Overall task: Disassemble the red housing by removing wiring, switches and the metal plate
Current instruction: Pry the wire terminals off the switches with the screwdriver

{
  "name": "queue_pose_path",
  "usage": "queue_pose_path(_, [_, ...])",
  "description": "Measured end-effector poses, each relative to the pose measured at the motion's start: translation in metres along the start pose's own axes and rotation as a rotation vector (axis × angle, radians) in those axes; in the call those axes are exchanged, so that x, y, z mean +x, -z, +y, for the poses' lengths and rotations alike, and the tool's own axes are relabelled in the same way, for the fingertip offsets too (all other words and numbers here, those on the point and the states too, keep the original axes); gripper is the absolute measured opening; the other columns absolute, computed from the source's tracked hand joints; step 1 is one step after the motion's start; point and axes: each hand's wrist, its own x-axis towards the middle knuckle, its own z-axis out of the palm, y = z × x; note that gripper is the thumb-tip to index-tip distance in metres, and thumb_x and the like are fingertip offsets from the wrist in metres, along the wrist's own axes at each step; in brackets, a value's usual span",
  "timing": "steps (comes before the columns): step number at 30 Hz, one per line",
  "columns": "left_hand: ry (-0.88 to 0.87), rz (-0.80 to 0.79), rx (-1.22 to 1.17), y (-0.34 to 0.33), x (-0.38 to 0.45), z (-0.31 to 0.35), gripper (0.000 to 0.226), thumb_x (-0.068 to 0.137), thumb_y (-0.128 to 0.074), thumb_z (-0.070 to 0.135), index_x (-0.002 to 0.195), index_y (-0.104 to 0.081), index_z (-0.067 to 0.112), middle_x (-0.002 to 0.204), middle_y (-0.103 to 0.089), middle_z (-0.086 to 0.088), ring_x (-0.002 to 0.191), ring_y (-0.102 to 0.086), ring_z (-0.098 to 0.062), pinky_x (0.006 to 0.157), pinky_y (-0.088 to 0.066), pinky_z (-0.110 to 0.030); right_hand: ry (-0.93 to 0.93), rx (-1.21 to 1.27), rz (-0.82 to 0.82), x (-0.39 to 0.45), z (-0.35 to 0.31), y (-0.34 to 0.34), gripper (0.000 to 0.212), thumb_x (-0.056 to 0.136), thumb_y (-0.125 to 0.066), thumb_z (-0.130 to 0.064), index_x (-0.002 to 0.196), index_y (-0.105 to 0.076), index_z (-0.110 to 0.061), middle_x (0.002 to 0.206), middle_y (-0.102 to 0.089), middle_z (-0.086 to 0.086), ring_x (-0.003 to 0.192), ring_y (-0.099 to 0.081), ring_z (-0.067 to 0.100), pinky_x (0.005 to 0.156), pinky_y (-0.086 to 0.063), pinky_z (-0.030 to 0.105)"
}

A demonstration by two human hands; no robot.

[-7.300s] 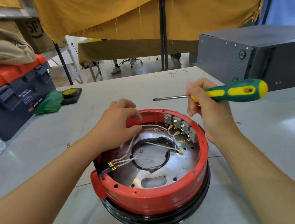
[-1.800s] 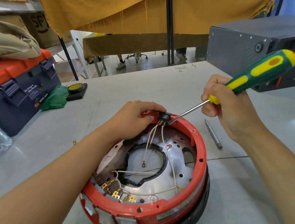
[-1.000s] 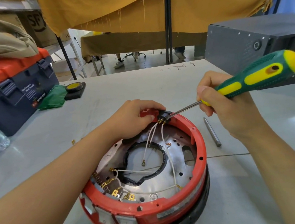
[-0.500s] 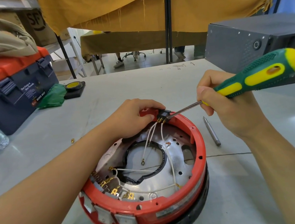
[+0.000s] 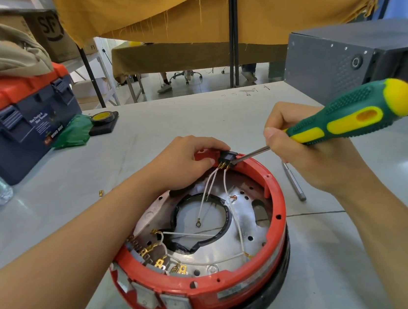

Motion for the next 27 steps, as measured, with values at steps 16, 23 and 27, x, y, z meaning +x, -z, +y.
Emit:
queue_pose_path(16, [0.002,-0.002,-0.001,-0.001,0.001,0.001,0.038,0.089,-0.055,0.006,0.116,-0.064,0.031,0.113,-0.063,0.013,0.102,-0.051,0.000,0.086,-0.032,-0.002,-0.257,0.380,0.096,0.007,0.036,-0.006,0.021,0.072,-0.050,-0.018,0.051,-0.048,-0.023,0.048,-0.039,-0.004,0.042,-0.036,0.010,0.045,-0.033,0.017])
queue_pose_path(23, [0.001,0.004,-0.006,-0.001,0.000,0.001,0.037,0.089,-0.055,0.005,0.117,-0.064,0.028,0.116,-0.063,0.011,0.104,-0.052,0.000,0.085,-0.029,0.004,-0.248,0.295,0.084,0.007,0.035,-0.018,0.021,0.075,-0.049,-0.015,0.057,-0.042,-0.007,0.043,-0.037,-0.006,0.044,-0.034,0.012,0.045,-0.032,0.016])
queue_pose_path(27, [-0.022,0.001,-0.013,-0.001,-0.001,0.004,0.037,0.089,-0.056,0.003,0.118,-0.064,0.023,0.121,-0.061,0.007,0.113,-0.053,-0.006,0.099,-0.035,-0.014,-0.238,0.399,0.213,0.008,0.036,-0.007,0.017,0.067,-0.050,-0.024,0.050,-0.048,-0.021,0.046,-0.038,-0.005,0.039,-0.033,0.010,0.044,-0.030,0.018])
